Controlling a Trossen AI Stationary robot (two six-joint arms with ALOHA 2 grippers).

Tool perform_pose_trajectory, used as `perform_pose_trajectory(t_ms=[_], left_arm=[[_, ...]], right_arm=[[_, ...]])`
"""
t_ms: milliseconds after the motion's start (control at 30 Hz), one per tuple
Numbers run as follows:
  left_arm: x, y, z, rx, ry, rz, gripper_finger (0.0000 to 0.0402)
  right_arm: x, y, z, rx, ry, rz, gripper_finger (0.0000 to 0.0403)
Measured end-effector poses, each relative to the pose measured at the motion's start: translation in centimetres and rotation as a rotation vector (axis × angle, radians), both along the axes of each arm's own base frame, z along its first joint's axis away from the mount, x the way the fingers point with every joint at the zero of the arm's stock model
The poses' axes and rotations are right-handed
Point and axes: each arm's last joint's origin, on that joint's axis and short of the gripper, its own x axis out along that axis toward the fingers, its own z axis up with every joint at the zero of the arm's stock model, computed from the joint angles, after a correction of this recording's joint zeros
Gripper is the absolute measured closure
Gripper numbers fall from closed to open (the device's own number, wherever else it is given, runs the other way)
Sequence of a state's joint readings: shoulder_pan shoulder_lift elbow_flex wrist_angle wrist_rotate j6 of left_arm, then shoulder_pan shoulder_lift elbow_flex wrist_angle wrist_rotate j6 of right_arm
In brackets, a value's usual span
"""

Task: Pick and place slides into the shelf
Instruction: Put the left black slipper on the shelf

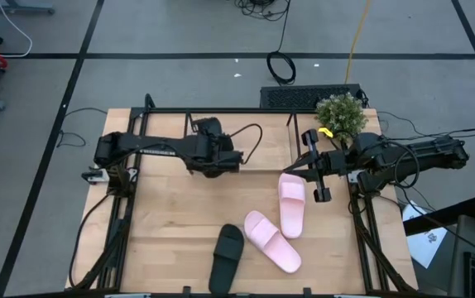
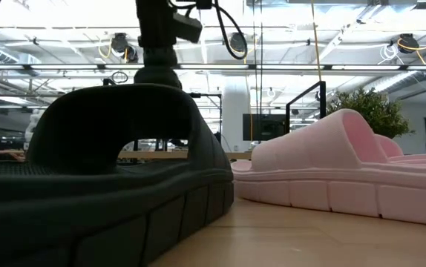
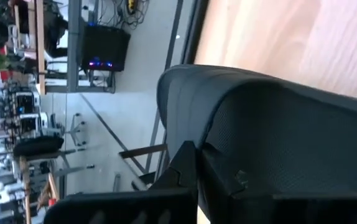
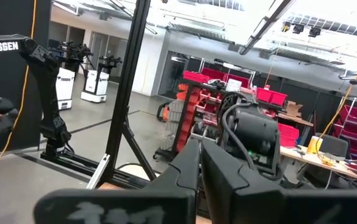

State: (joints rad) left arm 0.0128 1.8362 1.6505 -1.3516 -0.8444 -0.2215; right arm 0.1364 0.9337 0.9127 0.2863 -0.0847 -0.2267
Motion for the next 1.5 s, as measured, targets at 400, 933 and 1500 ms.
perform_pose_trajectory(t_ms=[400, 933, 1500], left_arm=[[-2.6, 1.4, -1.7, -0.004, -0.013, -0.038, 0.0402], [-4.4, 2.6, -3.0, 0.001, -0.055, -0.111, 0.0402], [-3.4, 4.1, -4.4, 0.009, -0.041, -0.119, 0.0402]], right_arm=[[0.0, -0.2, 0.0, 0.016, 0.002, -0.061, 0.0394], [0.0, -0.3, 0.4, 0.032, -0.042, -0.114, 0.0394], [0.0, -0.4, 0.4, 0.033, -0.041, -0.115, 0.0394]])
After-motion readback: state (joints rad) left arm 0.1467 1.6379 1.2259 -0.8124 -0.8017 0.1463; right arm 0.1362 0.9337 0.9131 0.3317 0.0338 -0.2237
